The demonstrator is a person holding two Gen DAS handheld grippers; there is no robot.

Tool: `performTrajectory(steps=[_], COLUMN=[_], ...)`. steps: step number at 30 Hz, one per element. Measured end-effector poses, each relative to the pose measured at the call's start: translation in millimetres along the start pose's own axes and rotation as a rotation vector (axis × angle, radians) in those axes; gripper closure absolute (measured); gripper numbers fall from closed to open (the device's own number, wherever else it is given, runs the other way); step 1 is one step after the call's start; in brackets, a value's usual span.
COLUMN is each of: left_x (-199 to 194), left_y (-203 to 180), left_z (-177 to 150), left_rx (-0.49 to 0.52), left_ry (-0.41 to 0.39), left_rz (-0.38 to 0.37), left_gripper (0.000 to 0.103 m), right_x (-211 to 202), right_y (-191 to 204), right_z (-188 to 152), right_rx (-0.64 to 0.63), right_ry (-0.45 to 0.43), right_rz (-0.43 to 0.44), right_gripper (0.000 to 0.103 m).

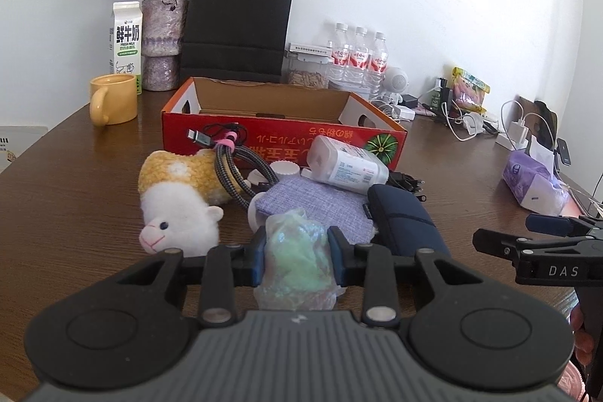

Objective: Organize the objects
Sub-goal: 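Grasp the green plastic bag with the left gripper while the right grasps the navy case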

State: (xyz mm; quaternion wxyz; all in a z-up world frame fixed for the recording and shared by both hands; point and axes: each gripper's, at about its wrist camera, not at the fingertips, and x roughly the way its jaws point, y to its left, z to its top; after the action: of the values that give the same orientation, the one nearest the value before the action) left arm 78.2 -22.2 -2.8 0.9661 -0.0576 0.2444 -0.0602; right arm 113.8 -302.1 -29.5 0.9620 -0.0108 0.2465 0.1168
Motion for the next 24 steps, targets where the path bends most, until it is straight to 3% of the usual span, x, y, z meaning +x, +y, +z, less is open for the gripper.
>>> performTrajectory(steps=[11, 15, 24], left_x=[-3.0, -0.5, -3.7], left_y=[17.6, 19.8, 20.7], left_z=[0.9, 5.4, 12.7], left_rx=[-0.032, -0.028, -0.035], left_ry=[-0.027, -0.020, -0.010], left_rz=[0.032, 0.045, 0.083], left_gripper=[0.070, 0.070, 0.070], right_x=[32.7, 61.7, 87.3], right_y=[23.2, 36.7, 43.8], right_z=[8.5, 14.6, 4.4], right_rx=[0.025, 0.028, 0.073], right_ry=[0.033, 0.093, 0.147], right_rz=[0.052, 0.028, 0.057], right_gripper=[0.000, 0.001, 0.012])
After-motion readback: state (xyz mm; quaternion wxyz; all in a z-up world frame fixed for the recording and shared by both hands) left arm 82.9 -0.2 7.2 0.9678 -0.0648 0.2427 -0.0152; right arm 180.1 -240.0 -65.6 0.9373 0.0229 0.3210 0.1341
